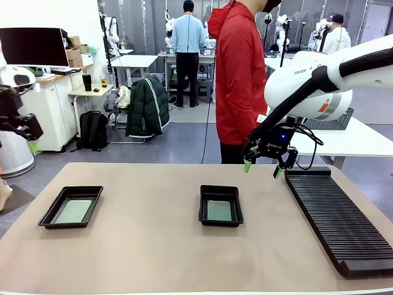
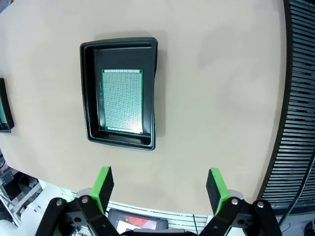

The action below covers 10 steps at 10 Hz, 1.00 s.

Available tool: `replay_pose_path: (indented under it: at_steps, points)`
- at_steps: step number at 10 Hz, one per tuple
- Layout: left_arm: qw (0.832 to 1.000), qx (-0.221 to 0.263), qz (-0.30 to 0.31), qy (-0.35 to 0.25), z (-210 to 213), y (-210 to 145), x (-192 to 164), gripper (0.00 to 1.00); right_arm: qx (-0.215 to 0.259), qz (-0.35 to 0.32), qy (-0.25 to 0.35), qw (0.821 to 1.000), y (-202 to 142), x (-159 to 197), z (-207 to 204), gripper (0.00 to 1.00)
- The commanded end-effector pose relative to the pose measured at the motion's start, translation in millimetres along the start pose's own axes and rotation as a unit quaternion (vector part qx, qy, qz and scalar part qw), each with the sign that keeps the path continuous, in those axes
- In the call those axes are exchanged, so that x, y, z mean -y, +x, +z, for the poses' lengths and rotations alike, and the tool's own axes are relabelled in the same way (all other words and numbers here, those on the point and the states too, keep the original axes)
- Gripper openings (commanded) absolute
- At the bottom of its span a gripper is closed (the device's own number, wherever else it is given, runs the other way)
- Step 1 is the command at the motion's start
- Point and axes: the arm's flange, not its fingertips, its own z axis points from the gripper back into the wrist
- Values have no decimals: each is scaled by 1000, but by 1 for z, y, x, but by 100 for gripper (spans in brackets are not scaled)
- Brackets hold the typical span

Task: Inspect and transfer BCBs to ESD trays.
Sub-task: Pick up the ESD tray and place it on the left side of the table.

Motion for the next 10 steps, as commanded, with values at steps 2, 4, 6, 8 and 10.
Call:
replay_pose_path:
  at_steps: [2, 4, 6, 8, 10]
  points:
    - [1000, 6, 9, -18, 4, 10, 67, 100, 2, -3, 6, 1000, -1, 0, -2, 100]
    - [1000, 10, 3, -24, 5, 13, 122, 100, 2, -3, 6, 1000, -1, 0, -2, 100]
    - [999, 15, 15, -30, 4, 16, 174, 100, 2, -3, 6, 1000, -1, 0, -2, 100]
    - [999, 16, 21, -41, 2, 19, 222, 100, 2, -3, 6, 1000, -1, 0, -2, 100]
    - [999, 16, 26, -41, -2, 24, 268, 100, 2, -3, 6, 1000, -1, 0, -2, 100]
